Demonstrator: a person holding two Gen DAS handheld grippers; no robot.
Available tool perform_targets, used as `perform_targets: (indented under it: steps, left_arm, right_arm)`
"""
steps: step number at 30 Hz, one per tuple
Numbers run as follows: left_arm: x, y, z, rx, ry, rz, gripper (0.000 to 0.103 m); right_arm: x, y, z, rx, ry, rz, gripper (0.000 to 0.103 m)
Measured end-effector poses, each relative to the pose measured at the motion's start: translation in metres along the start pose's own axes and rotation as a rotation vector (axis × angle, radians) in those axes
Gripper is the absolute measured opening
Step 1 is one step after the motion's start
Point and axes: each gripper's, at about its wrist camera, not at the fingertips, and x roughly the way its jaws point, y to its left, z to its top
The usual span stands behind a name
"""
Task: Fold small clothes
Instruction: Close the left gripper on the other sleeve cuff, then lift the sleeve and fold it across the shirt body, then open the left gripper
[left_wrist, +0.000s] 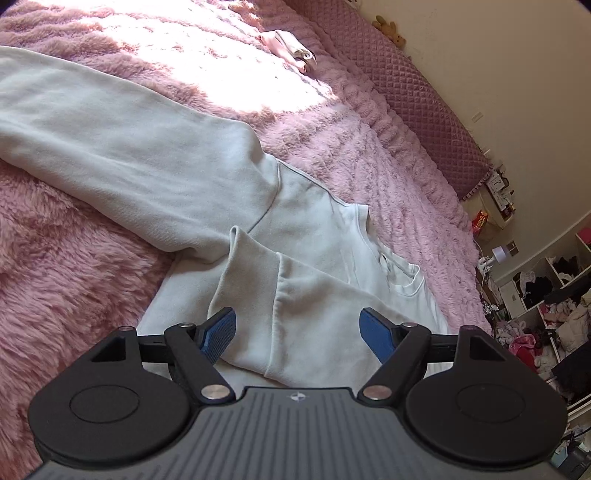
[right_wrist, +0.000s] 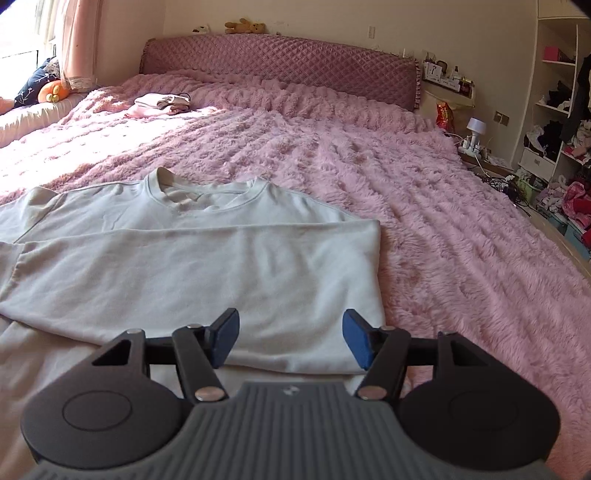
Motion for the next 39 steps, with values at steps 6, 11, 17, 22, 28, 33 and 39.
perform_targets:
  steps: [6,11,17,22,28,33,39]
  left_arm:
    - [-0.093,0.093,0.031,-0.192,-0.245,0.113,0.089]
    - [-0.155,0.195,0.054,-0.467,-0.495,0.169,0.089]
    - [-0.161,0.264,0.08,-0.588,-0.551,0.178,0.089]
    - [-0.142,0.293,0.085,-0.683,-0.587,0.145,0.089]
    - [-0.133,0.297,0.103,-0.687,-0.614,0.122,0.054]
    - [-0.141,0.274,0.107,-0.582,-0.615,0.149,0.008]
    - [-0.154,0.209,0.113,-0.425,-0.597,0.075,0.007]
  right_arm:
    - [-0.024,0.095,0.033,-0.026,-0.072,0.225,0.064]
    - [-0.031,0.158,0.03,-0.057,-0.063,0.333,0.064]
    - [-0.036,0.205,0.015,-0.198,-0.036,0.389,0.064]
    - [-0.038,0.207,0.008,-0.23,-0.009,0.389,0.065]
    - [-0.045,0.201,0.01,-0.284,-0.028,0.379,0.07]
    - [-0.045,0.193,0.01,-0.261,-0.016,0.367,0.07]
    - [-0.058,0.174,0.009,-0.243,-0.024,0.348,0.07]
